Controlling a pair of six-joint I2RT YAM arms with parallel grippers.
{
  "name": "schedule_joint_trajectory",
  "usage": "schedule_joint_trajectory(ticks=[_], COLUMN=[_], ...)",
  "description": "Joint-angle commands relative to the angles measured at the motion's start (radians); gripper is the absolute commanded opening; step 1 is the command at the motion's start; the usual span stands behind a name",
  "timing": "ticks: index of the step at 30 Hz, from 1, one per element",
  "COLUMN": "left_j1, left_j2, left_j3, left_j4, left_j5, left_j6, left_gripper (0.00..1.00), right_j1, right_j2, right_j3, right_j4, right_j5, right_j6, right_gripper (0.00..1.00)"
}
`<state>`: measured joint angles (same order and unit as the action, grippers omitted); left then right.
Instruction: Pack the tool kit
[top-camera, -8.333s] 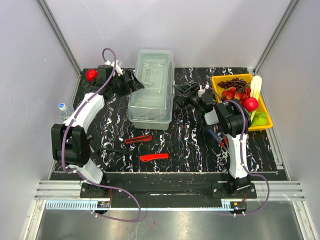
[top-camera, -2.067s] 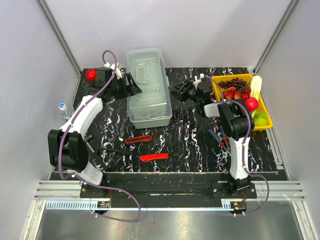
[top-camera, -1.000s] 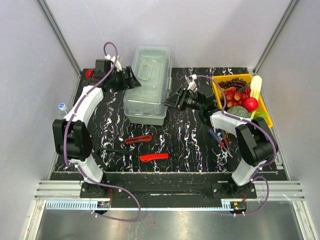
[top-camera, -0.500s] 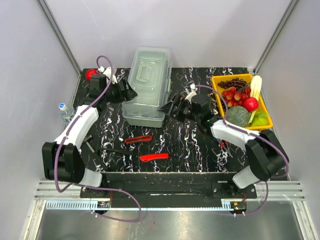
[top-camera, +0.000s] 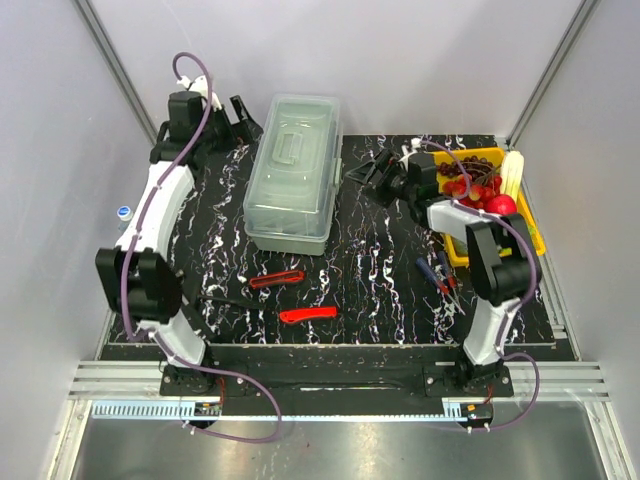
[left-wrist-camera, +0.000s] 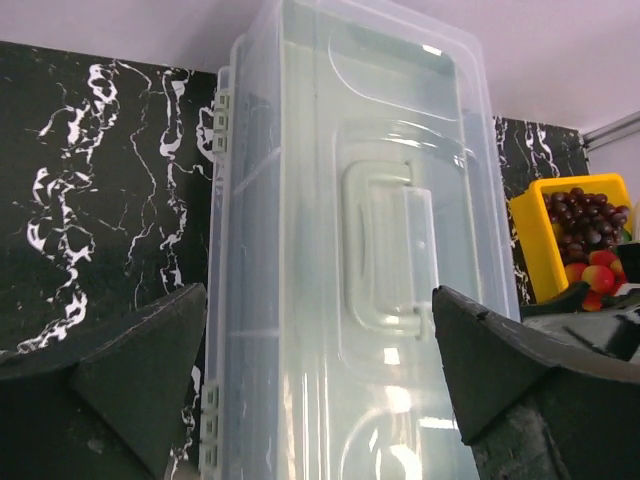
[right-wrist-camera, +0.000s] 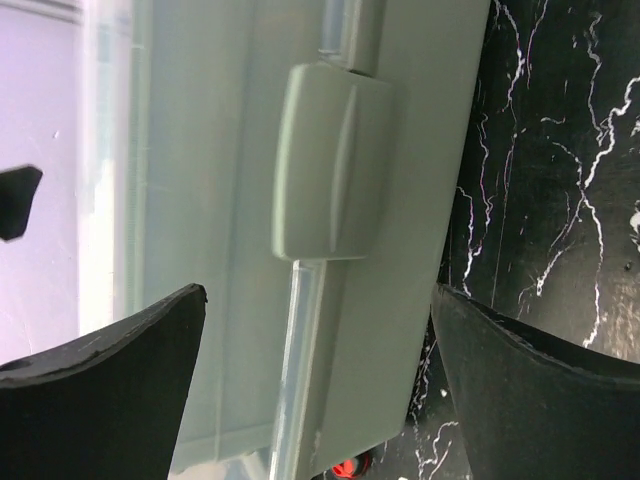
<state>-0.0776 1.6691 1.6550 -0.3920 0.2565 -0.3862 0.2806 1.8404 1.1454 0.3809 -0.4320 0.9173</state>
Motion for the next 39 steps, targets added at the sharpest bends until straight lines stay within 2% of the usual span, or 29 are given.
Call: schedule_joint_trajectory(ticks=[1, 10, 17, 23, 33, 35, 39], left_j1=[-0.001, 0.001, 0.001, 0.006, 0.004, 0.004, 0.006], left_j2=[0.158, 0.261, 0.299, 0.348, 0.365, 0.365, 0.362], left_j3=[0.129, 0.163, 0.152, 0.195, 0.181, 0.178, 0.169], left_j4=[-0.027, 0.005, 0.044, 0.015, 0.016, 0.016, 0.015], left_j5=[0.032, 0.115, 0.144, 0.21, 0.337, 0.346, 0.349], left_j6=[0.0, 0.04, 0.027, 0.029, 0.046, 0.047, 0.05], left_gripper=[0.99, 0.99, 0.99, 0.99, 0.99, 0.99, 0.99], right_j1=[0.003, -0.001, -0.003, -0.001, 0.017, 0.028, 0.038], right_j2=[0.123, 0.341, 0.47, 0.595, 0.611, 0.603, 0.614], right_j3=[0.068, 0.099, 0.175, 0.238, 0.272, 0.28, 0.309], right_j4=[0.214, 0.703, 0.82, 1.005, 1.181, 1.168, 1.156], right_j5=[-0.152, -0.247, -0.244, -0.238, -0.286, -0.295, -0.315], right_j6=[0.029, 0.238, 0.356, 0.508, 0.551, 0.546, 0.558], right_gripper=[0.99, 0.99, 1.0, 0.98, 0.91, 0.88, 0.73])
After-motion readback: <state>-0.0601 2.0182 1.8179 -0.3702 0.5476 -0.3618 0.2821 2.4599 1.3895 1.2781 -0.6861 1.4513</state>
